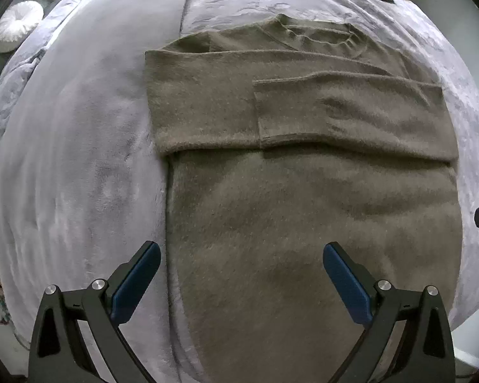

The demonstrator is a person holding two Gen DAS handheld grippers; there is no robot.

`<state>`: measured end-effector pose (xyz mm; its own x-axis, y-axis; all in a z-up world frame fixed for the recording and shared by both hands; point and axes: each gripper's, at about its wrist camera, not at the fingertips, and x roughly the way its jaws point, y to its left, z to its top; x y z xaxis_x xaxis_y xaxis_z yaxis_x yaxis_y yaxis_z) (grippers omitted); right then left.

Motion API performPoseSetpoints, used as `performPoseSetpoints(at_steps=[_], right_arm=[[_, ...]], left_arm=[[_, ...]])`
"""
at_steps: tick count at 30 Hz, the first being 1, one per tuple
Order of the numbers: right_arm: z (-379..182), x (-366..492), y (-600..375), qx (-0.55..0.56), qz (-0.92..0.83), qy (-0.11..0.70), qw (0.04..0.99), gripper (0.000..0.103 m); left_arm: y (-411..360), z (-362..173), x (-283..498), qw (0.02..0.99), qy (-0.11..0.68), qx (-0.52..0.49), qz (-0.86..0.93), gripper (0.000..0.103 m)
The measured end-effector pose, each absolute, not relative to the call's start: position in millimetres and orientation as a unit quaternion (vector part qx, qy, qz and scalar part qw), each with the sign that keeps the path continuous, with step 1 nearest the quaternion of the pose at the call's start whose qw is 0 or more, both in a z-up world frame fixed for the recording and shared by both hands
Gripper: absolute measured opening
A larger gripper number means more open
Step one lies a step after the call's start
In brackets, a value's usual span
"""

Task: Fold small clothes
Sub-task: 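Open both tools and lift them off the folded sweater, then move both tools to the sweater hem and grasp it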

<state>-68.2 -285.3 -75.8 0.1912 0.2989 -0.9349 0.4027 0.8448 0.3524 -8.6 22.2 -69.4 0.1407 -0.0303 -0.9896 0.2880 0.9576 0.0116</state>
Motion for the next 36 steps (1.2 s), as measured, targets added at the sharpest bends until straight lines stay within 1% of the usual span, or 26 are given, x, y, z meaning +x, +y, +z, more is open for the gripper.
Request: performPoseSetpoints(at_steps=[10,19,21,23,25,31,36], right_arm=[[-94.5,-83.6,-288.8,0.305,-0.035,0.654,0.691,0.103],[-112.8,-111.9,-291.0,0.333,0.018,0.678,0.655,0.102],[-117.7,-124.5,-292.7,0.341,0.034,0.685,0.644,0.097],[-124.1,-137.9,-293.8,0.347,0.047,0.694,0.629,0.087],[-132.2,-157.0,-296.5,0.35,0.053,0.708,0.611,0.082],[-149.7,-206.3,-300.7,0.376,0.074,0.729,0.567,0.08],[-153.7,-229.3,-300.3,0.383,0.082,0.741,0.545,0.08]], left_arm=[[34.6,-84.8,-25.9,0.727,0.667,0.116,-0.118,0.102],[68.8,-101.4,-58.0,0.69,0.7,0.088,-0.162,0.102],[76.1,-106.8,-67.7,0.677,0.71,0.087,-0.173,0.102],[83.7,-113.3,-79.6,0.659,0.724,0.08,-0.188,0.102],[88.8,-119.0,-91.6,0.642,0.736,0.074,-0.201,0.102],[98.0,-139.9,-136.4,0.585,0.775,0.047,-0.233,0.102],[96.4,-146.5,-164.1,0.56,0.788,0.039,-0.252,0.102]])
